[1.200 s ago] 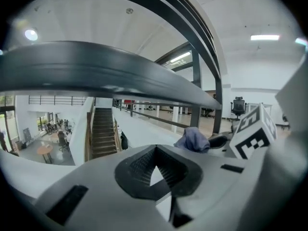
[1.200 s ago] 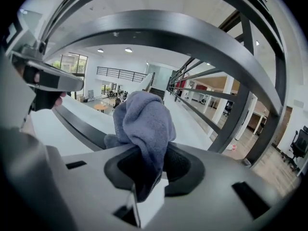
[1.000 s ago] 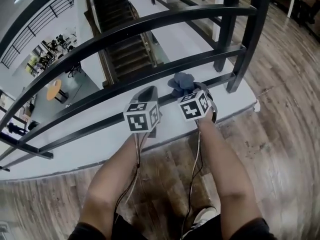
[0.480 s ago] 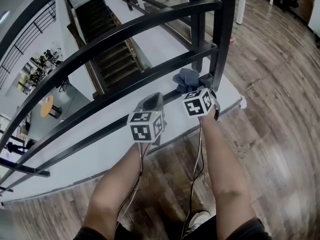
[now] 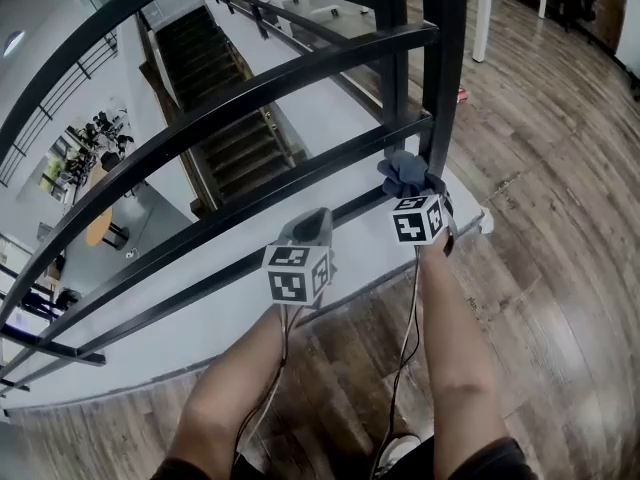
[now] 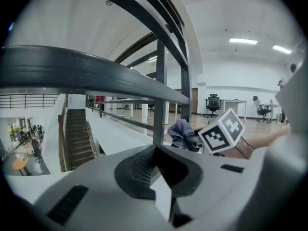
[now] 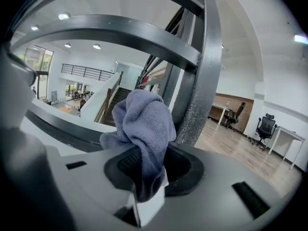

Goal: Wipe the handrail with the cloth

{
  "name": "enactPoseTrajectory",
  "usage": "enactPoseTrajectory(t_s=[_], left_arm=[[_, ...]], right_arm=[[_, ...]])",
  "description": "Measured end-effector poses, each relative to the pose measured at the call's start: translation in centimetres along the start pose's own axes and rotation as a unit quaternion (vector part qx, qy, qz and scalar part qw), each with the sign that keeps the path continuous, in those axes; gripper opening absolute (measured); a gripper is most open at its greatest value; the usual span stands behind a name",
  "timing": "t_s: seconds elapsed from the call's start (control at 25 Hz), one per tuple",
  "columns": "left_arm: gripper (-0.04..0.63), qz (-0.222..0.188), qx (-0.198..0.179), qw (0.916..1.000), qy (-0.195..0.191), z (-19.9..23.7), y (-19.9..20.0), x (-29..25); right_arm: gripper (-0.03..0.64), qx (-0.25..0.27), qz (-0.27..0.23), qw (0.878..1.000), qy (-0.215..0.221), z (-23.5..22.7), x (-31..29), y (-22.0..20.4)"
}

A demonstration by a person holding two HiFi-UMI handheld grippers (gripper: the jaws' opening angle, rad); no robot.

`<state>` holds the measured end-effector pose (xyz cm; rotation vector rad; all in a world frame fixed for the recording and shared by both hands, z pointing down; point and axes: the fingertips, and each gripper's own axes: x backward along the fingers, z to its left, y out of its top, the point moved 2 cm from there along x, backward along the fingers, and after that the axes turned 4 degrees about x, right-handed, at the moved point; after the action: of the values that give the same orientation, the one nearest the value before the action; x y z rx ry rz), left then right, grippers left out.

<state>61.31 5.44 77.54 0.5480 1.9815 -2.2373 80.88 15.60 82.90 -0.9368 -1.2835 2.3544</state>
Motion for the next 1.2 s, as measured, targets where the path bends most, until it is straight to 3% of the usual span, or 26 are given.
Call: enactPoseTrajectory(t_s=[0.12, 0.24, 0.36, 0.52, 0.68, 0.84, 0.92, 1.0, 1.2], left_arm=[[0.003, -0.009, -0.001, 1.0, 0.001, 0.2, 0.4, 0.5], [0.003, -0.022, 0.003, 0.9998, -0.002, 1.0, 0.6, 1.8], [0.003, -0.027, 0.007, 0.9996, 0.008, 3.0, -0.3, 4.7], [0.003, -0.037, 0.042, 0.9978, 0.035, 8.4, -0.1, 12.0], [0.003, -0.045, 0.053, 0.9948, 0.074, 15.5, 5.2, 21.8], [0.003, -0.019, 0.052, 0.9915, 0.118, 20.2, 4.7, 27.6], [0.003, -0.009, 0.065, 0.9896, 0.128, 20.3, 4.8, 31.7], [0.003, -0.006, 0.079, 0.9872, 0.138, 19.4, 8.1, 37.1], [0.003, -0.008, 0.109, 0.9838, 0.142, 17.4, 20.4, 52.3]], right_arm=[[0.095, 0.007, 0.006, 1.0, -0.01, -0.2, -0.2, 0.1], [0.095, -0.039, 0.004, 0.999, -0.005, 0.1, 0.1, 0.5], [0.095, -0.05, -0.023, 0.998, 0.002, 1.8, 1.6, 2.7], [0.095, -0.05, -0.039, 0.997, 0.039, 7.7, 5.4, 8.4], [0.095, -0.071, -0.035, 0.994, 0.074, 13.2, 11.7, 16.5], [0.095, -0.099, -0.011, 0.99, 0.103, 18.8, 14.0, 16.7], [0.095, -0.096, 0.0, 0.988, 0.121, 20.7, 17.9, 17.5], [0.095, -0.08, 0.015, 0.987, 0.138, 21.2, 24.2, 20.4], [0.095, -0.041, -0.021, 0.976, 0.214, 22.3, 45.3, 34.8]])
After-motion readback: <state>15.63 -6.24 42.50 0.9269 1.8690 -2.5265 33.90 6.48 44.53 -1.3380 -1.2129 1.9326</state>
